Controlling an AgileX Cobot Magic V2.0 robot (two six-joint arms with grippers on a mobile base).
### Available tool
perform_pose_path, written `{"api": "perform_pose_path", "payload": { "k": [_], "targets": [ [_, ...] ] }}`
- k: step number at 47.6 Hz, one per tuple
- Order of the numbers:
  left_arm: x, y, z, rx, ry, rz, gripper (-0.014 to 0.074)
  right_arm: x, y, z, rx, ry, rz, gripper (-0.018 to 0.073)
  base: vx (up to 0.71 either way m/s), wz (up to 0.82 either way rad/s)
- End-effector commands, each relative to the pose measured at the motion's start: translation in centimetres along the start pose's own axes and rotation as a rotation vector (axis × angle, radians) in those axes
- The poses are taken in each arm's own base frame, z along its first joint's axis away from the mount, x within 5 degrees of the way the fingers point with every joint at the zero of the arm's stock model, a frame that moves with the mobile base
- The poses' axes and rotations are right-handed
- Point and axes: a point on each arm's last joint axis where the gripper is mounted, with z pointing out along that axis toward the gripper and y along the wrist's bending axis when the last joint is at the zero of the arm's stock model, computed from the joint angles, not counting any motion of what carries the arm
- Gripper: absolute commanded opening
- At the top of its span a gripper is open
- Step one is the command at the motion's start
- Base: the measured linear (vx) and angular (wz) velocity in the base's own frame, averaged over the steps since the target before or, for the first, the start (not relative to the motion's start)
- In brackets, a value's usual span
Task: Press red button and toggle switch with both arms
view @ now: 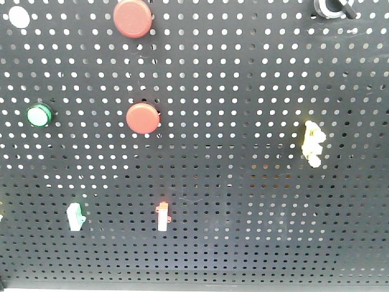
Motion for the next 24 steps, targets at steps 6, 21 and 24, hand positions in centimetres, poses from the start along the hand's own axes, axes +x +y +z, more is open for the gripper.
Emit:
{"api": "perform_pose_path", "payload": {
  "k": [6,21,24],
  "targets": [
    [0.3,0.0,0.0,-0.012,-0.066,-0.008,0.0002,2.0,-1.2,0.3,0.22,-0.093,0.137,-0.0003,0.0,0.0],
    [0.3,0.0,0.0,-0.012,-0.066,-0.008,0.0002,3.5,-1.6,0.2,0.319,-0.116,0.178,-0.0003,0.0,0.0],
    [0.3,0.0,0.0,-0.012,-0.066,-0.008,0.0002,3.6,-1.6,0.2,0.319,-0.112,0.179,-0.0003,0.0,0.0]
  ]
}}
